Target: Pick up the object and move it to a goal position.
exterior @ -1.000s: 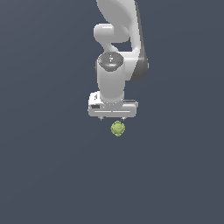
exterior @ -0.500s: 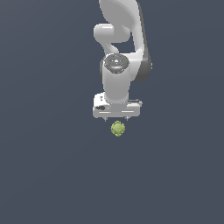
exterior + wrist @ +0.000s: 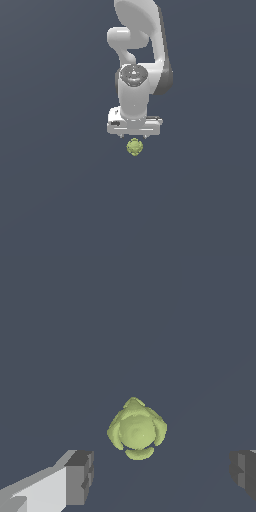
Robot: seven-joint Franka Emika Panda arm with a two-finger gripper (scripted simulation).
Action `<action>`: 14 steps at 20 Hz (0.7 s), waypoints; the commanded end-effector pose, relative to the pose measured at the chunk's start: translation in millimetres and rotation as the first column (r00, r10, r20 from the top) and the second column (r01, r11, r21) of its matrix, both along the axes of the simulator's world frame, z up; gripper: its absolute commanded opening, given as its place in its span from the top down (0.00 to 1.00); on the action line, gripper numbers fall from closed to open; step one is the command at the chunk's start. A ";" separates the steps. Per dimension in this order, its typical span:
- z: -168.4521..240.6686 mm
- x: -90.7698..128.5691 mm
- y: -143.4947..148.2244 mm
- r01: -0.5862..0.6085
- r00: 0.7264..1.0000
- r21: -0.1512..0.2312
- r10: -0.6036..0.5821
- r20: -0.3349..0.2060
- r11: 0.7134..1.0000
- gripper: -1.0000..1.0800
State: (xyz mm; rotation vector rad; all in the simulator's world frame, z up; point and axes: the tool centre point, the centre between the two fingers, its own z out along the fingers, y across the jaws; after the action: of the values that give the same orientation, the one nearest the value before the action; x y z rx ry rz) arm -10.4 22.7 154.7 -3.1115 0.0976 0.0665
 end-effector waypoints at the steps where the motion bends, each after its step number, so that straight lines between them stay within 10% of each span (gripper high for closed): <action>1: -4.2 -1.0 1.1 0.038 0.999 -0.002 -0.038 0.001 0.999 0.04; 14: -35.7 -9.5 8.0 0.339 0.941 -0.020 -0.339 0.016 0.941 0.04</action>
State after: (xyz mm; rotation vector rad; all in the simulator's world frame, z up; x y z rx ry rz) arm -18.7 29.9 122.9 -3.0735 0.5727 0.0427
